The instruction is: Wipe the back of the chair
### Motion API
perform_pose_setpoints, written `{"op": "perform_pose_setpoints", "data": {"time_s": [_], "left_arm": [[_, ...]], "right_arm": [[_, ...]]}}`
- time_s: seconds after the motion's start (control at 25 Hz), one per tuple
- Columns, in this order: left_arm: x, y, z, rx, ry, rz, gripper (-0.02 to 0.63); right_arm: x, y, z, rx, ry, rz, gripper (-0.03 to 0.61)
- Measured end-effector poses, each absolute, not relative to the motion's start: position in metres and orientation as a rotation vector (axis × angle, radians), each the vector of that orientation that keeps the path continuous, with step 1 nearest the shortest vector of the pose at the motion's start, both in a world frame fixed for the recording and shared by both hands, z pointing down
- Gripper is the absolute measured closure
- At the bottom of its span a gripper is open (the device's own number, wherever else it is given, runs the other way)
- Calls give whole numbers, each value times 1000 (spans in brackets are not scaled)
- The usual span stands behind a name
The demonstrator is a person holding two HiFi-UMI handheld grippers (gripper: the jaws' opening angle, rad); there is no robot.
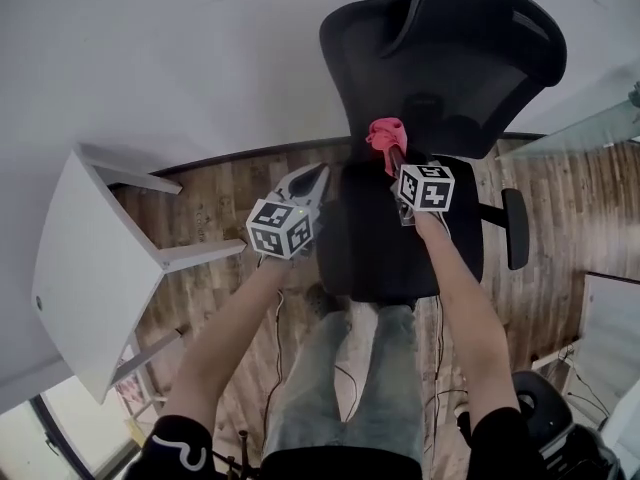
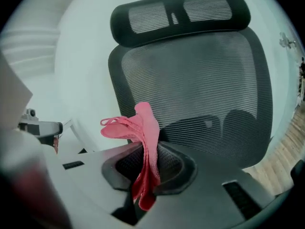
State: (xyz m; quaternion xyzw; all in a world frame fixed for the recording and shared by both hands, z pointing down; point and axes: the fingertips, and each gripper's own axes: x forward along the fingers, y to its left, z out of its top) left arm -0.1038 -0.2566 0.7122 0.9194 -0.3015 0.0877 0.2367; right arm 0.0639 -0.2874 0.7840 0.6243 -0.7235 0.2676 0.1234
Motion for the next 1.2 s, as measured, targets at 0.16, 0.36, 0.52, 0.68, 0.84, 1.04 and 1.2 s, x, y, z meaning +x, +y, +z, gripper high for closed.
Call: {"op": "perform_pose_setpoints", "data": {"time_s": [0.16,0.36,0.52,0.68,0.84,1.04,1.2], "left_arm": [[-136,-261,716,2483,-868,226,589],[-154,-265,718,2470,-891,216,589],[-164,-271,720,2449,-917,204,589],[-169,-272,723,2440,-933,220,589],[-162,-274,720,2454,-928,232,589],[-143,-274,721,2456,-929,247,589],[-116,-270,719,2465,-917,255,589]], "right_arm": [[24,-298,795,1740,-2136,784,505],[4,-308,814,1708,-2104,783,506],[5,-317,823,1745,-2080,803,508],[13,-318,832,1759,-2043,812,508],[29,-320,835,1786,-2013,823,508],[56,-317,835,1794,-1996,819,508],[94,-312,836,1821,-1968,821,508]]}}
